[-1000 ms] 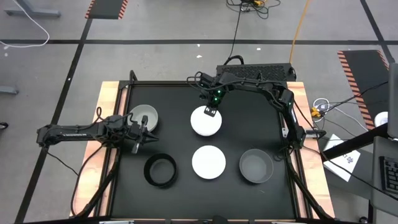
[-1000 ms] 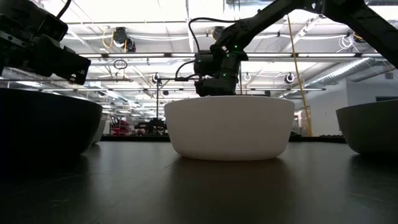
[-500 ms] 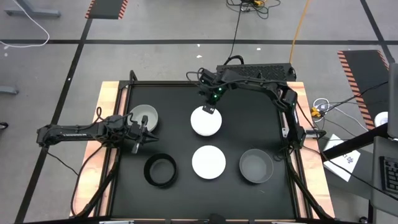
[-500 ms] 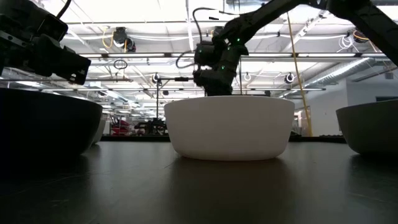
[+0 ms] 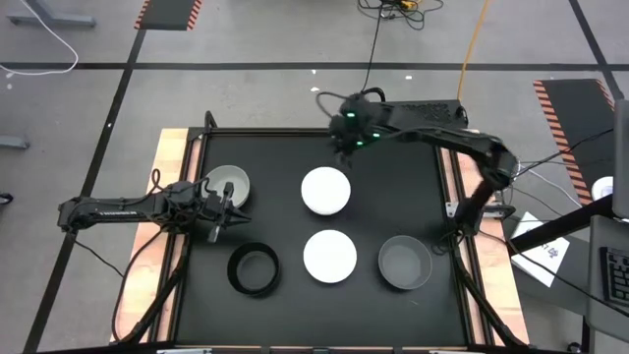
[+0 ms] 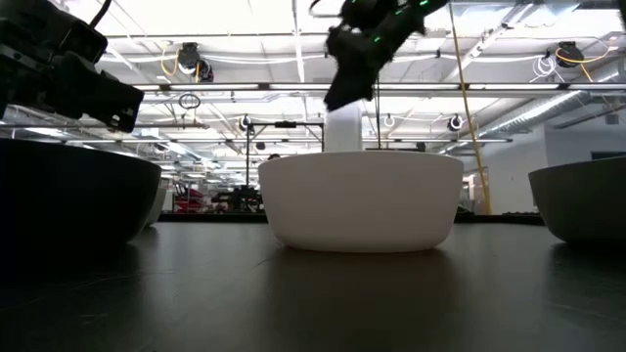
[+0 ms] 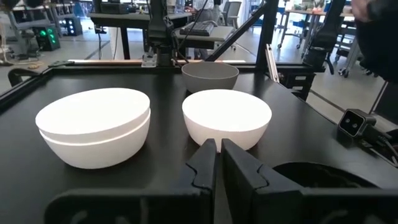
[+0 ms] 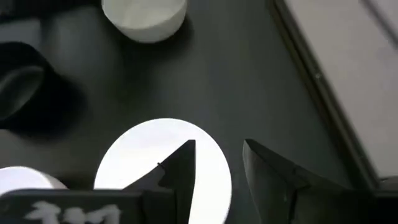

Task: Nest bowls inside each other
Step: Stack the light grey bowl on top of the stacked white bowl

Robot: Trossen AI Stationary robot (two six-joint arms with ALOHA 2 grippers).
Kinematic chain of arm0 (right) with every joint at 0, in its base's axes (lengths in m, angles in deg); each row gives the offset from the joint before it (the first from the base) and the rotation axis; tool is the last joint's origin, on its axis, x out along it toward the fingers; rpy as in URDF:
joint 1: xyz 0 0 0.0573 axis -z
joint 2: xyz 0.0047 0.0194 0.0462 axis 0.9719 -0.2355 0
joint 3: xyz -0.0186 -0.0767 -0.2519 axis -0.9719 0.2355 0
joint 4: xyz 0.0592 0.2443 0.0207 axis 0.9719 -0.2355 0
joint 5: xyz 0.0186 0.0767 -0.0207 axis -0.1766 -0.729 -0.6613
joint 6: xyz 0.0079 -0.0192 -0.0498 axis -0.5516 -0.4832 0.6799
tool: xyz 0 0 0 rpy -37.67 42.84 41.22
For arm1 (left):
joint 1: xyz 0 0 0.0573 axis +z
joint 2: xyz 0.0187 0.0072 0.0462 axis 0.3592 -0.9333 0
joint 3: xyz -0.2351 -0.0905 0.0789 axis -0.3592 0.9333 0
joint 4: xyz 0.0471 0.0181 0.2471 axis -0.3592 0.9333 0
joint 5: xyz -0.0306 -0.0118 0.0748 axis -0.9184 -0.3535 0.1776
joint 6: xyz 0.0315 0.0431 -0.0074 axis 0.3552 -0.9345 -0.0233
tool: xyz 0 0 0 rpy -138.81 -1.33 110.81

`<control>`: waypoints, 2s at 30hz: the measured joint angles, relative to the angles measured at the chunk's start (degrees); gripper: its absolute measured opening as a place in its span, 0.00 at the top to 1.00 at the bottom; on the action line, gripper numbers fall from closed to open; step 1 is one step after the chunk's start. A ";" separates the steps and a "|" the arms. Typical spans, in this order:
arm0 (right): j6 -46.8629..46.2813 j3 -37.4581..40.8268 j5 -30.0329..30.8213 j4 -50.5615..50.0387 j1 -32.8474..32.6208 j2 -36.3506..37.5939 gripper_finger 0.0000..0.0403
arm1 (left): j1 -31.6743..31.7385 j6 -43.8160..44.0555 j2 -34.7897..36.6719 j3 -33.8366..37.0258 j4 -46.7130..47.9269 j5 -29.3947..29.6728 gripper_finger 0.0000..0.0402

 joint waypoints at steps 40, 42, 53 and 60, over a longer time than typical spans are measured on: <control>-10.53 66.53 -0.11 40.23 -4.13 61.96 1.00 | -0.01 1.52 -0.01 0.00 -2.16 3.05 0.94; -10.69 68.53 -0.11 41.73 -4.17 63.92 1.00 | 0.00 1.56 0.01 0.00 -2.15 3.02 0.94; -13.36 76.39 0.01 42.93 -4.17 73.59 1.00 | -0.01 1.28 0.01 0.00 -2.07 3.02 0.94; -13.75 79.53 0.21 44.45 -4.11 75.69 1.00 | 0.00 1.22 0.00 0.00 -2.07 3.02 0.94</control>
